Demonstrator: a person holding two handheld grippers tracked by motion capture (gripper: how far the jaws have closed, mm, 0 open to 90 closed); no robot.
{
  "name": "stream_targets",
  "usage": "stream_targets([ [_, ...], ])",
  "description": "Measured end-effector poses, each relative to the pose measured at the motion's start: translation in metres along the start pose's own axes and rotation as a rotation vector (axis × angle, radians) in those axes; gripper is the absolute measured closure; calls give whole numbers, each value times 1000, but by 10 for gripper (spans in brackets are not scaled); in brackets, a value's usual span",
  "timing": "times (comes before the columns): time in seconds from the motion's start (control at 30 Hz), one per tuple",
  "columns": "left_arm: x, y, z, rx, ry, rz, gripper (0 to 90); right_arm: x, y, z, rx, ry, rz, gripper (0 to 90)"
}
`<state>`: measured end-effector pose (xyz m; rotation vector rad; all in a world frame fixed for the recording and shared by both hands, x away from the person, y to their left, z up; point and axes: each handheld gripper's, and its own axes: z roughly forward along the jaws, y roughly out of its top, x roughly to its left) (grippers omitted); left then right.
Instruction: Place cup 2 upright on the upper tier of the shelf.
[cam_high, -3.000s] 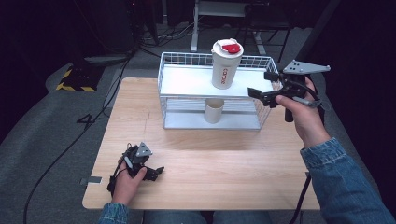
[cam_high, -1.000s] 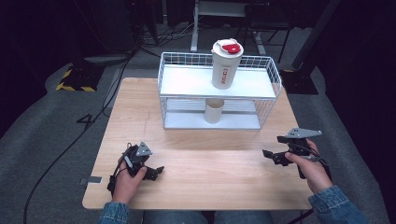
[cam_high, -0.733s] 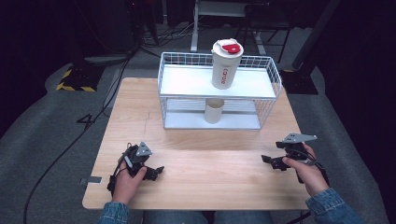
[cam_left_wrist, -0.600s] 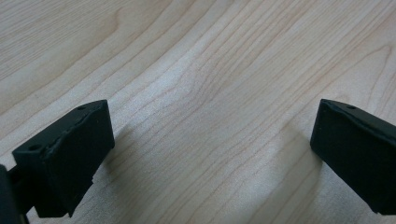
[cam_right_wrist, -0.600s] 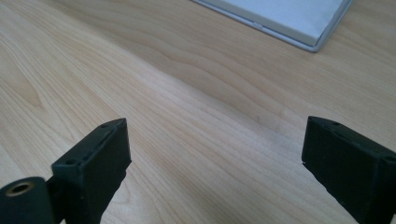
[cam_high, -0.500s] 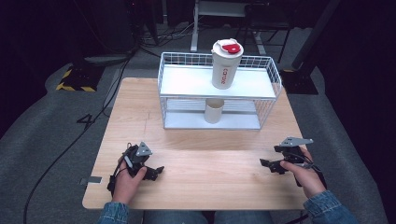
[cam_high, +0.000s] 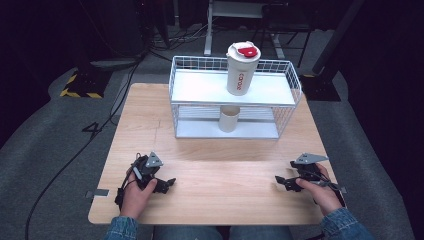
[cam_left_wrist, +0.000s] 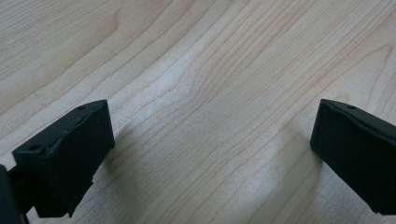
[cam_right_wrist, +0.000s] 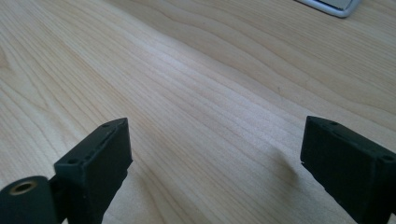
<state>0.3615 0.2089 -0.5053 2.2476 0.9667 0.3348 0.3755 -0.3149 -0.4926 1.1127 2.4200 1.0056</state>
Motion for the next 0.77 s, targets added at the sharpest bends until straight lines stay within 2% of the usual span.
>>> stream_targets([
  [0.17, 0, 0, 0, 1, 1, -1, 2, 1, -6, 6, 12, -25, -24, 84],
  [0.27, 0, 0, 0, 1, 1, 0, 2, 3, -8, 7, -11, -33, -26, 69],
  [0.33, 0, 0, 0, 1, 0, 1, 2, 3, -10, 8, -31, -37, -13, 54],
  [0.57, 0, 0, 0, 1, 0, 2, 2, 2, -10, 9, -11, -57, 14, 2],
  [0.7, 0, 0, 0, 1, 0, 0, 2, 3, -10, 9, -11, -59, 16, 2],
  [0.77, 0, 0, 0, 1, 1, 0, 2, 4, -10, 9, -13, -73, 33, 2],
])
